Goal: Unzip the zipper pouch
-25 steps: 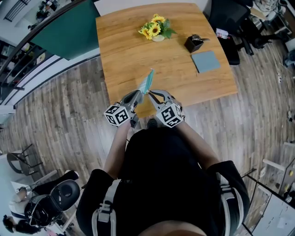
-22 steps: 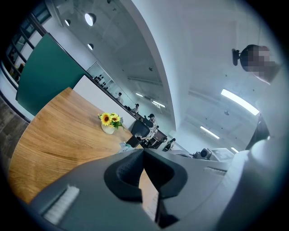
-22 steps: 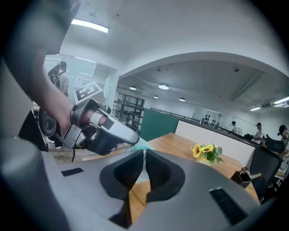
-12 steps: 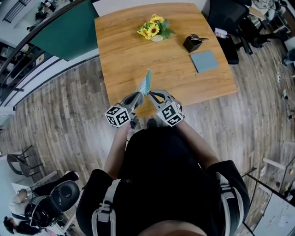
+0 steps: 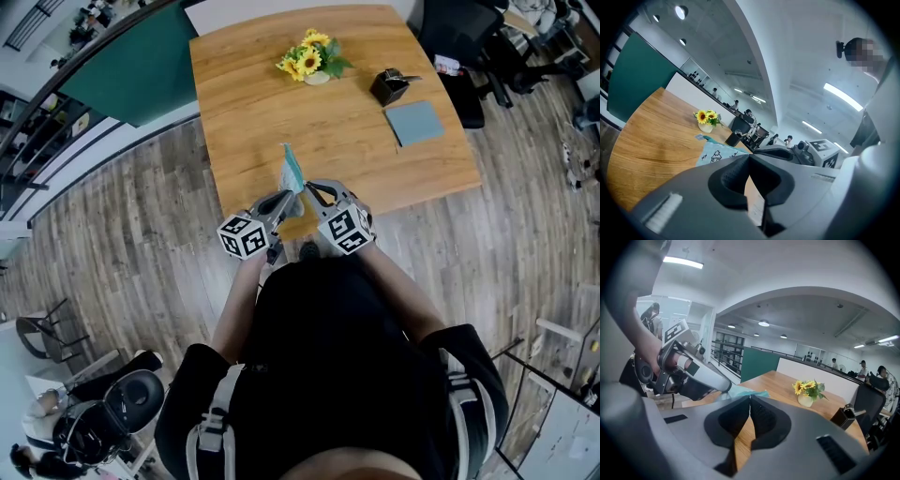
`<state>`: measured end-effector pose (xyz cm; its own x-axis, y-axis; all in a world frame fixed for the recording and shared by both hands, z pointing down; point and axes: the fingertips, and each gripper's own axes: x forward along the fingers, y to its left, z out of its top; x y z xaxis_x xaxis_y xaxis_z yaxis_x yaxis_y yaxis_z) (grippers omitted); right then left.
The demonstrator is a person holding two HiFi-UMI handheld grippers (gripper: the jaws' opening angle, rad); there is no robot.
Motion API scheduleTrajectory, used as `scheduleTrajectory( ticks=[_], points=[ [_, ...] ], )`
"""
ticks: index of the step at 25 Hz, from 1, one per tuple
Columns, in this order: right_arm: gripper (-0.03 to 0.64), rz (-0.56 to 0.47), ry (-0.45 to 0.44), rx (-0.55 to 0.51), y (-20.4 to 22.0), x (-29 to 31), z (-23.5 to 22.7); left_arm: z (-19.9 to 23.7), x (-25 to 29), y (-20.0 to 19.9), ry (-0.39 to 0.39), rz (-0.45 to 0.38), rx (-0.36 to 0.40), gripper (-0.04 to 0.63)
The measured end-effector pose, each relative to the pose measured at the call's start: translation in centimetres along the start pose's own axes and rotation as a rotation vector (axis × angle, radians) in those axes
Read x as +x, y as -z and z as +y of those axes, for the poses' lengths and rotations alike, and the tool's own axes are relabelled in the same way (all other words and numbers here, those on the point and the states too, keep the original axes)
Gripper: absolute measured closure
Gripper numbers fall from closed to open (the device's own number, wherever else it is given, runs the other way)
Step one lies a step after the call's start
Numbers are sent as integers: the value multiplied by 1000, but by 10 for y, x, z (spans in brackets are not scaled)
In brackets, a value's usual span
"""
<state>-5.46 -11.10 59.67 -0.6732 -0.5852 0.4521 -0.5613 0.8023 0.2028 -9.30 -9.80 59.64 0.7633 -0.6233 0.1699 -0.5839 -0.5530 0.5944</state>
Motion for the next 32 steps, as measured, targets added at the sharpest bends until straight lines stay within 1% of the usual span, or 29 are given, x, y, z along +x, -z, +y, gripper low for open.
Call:
scheduleTrajectory(
  ticks=[7,9,11,13,16,19,22,32],
  points=[
    [607,1,6,24,1,3,-6,-1,4,1,32,22,4,598],
    [607,-22,-23,40,-1,3,-5,-1,4,2,39,28,5,598],
    [609,-63,-77,69,-5,2,-3,-2,4,2,44,36,7,598],
    [609,-78,-103,76,-7,-1,-4,-3,4,4,54,44,7,598],
    [609,-64,-98,59,-4,0,-6,-9,7,7,80,68,17,598],
    [609,-60,-93,76,-2,0,-8,-16,10,9,112,104,32,598],
    [609,-58,-98,77,1,-1,-8,-18,9,12,143,122,19,598],
    [607,-53,-115,85,7,-4,-6,-27,7,20,197,161,9,600]
  ],
)
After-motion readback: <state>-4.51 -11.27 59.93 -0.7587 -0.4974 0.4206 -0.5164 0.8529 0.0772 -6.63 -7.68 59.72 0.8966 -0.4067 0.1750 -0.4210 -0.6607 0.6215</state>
